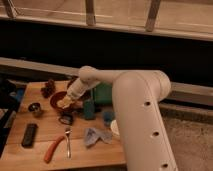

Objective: Place banana in table surface

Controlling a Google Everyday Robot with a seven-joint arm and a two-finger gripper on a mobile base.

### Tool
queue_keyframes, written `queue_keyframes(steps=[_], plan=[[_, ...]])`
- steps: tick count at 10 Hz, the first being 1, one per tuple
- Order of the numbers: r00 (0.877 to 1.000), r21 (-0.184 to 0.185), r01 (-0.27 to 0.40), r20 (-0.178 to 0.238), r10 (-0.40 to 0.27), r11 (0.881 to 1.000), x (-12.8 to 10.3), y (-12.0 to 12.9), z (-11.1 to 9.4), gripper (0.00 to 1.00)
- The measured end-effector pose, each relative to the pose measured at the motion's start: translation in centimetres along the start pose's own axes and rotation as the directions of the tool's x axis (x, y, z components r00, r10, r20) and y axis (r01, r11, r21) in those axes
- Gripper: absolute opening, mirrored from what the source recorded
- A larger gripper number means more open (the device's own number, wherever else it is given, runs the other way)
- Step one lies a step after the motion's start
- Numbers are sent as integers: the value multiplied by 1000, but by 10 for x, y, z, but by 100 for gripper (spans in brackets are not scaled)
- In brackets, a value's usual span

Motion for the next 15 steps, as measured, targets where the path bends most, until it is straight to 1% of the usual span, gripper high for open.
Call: queue_keyframes(steps=[1, 2, 3, 5, 6, 7, 8, 9, 10, 12, 13, 14, 15], plan=[[1000, 4, 10, 11, -10, 1000, -4, 1, -3, 3], [999, 9, 26, 25, -26, 1000, -10, 3, -9, 0], [998, 15, 42, 35, -43, 999, -18, 5, -17, 0], [994, 36, 92, 55, -94, 995, -40, 12, -39, 0], [989, 49, 126, 70, -129, 991, -53, 18, -56, 0], [983, 55, 155, 88, -160, 986, -62, 25, -70, 0], [977, 56, 182, 105, -187, 982, -66, 32, -82, 0], [970, 50, 211, 109, -216, 976, -70, 42, -86, 0], [966, 31, 236, 102, -238, 971, -73, 55, -85, 0], [961, -17, 263, 93, -260, 965, -67, 75, -71, 0], [961, -45, 267, 87, -263, 963, -61, 84, -61, 0], [961, -90, 272, 72, -266, 958, -53, 97, -41, 0], [962, -116, 270, 64, -264, 956, -49, 102, -29, 0]])
